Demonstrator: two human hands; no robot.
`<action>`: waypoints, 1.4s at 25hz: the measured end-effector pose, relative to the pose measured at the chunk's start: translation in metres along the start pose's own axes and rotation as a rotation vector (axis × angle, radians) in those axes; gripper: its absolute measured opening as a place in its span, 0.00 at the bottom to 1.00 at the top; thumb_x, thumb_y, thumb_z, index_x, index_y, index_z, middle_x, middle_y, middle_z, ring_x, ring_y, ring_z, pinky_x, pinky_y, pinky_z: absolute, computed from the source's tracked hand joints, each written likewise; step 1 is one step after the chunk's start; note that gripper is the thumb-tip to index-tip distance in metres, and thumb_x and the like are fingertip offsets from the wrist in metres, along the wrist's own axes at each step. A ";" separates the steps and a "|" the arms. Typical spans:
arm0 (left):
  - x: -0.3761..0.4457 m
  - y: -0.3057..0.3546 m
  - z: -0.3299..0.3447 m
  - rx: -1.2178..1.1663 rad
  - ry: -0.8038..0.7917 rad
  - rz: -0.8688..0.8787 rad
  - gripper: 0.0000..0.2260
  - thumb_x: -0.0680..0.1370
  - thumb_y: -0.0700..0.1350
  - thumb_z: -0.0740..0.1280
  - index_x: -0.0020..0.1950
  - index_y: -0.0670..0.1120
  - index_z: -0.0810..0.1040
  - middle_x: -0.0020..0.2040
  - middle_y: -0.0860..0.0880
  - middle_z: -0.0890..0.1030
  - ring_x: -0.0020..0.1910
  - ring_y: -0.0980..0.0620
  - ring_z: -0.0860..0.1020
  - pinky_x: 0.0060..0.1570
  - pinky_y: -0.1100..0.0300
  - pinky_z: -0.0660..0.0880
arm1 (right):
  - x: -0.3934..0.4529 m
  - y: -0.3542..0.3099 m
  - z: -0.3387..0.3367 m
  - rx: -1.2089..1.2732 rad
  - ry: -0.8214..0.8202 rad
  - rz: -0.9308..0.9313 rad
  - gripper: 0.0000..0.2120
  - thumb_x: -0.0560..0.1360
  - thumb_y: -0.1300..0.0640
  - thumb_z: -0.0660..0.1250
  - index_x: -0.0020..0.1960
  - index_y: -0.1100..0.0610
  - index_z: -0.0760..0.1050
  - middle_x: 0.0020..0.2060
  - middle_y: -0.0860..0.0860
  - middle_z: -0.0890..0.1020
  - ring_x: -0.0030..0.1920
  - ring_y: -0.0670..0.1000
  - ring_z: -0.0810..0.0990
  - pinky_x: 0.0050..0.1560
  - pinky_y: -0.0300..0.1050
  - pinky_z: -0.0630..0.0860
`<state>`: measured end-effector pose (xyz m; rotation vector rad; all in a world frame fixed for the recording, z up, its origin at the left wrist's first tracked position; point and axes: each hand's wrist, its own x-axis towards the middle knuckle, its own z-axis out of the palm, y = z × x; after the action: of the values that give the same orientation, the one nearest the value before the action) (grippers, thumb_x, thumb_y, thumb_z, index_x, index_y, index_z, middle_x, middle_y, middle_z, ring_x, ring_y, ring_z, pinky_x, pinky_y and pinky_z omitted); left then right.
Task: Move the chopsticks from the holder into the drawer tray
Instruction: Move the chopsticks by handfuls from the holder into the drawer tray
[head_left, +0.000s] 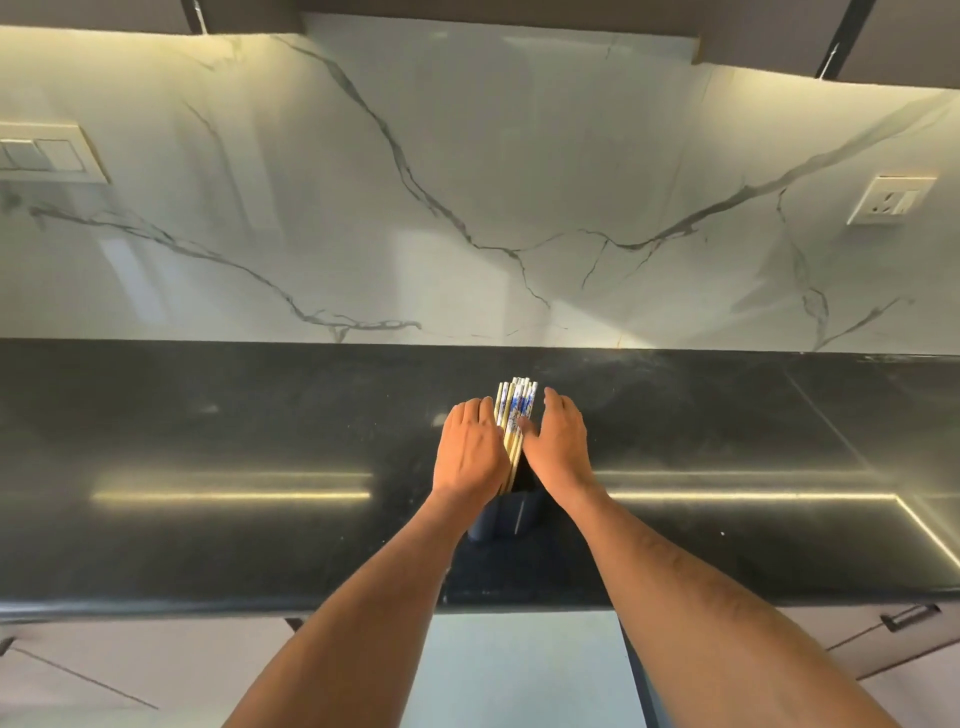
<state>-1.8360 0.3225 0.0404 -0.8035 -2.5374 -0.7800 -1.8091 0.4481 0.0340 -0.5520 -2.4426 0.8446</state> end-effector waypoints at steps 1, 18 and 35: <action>0.004 -0.002 0.005 -0.011 -0.036 -0.027 0.23 0.79 0.51 0.45 0.57 0.42 0.75 0.52 0.44 0.80 0.51 0.47 0.77 0.57 0.52 0.76 | 0.005 0.001 0.005 0.052 0.001 0.059 0.20 0.76 0.57 0.73 0.64 0.58 0.73 0.55 0.52 0.80 0.55 0.49 0.77 0.53 0.36 0.68; 0.032 -0.011 0.046 -0.203 -0.137 -0.273 0.06 0.81 0.41 0.61 0.57 0.44 0.75 0.55 0.47 0.78 0.56 0.50 0.72 0.57 0.52 0.76 | 0.039 0.013 0.038 0.250 -0.083 0.262 0.07 0.72 0.60 0.76 0.46 0.52 0.79 0.37 0.42 0.80 0.36 0.38 0.78 0.31 0.28 0.67; 0.024 -0.004 0.042 -0.318 -0.063 -0.376 0.03 0.79 0.42 0.67 0.52 0.45 0.78 0.48 0.49 0.80 0.45 0.50 0.77 0.48 0.48 0.78 | 0.032 0.004 0.030 0.252 -0.135 0.254 0.06 0.75 0.66 0.70 0.49 0.57 0.83 0.38 0.47 0.82 0.37 0.42 0.79 0.34 0.33 0.70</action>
<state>-1.8640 0.3549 0.0179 -0.4442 -2.6958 -1.3218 -1.8510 0.4536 0.0208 -0.7398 -2.3642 1.3111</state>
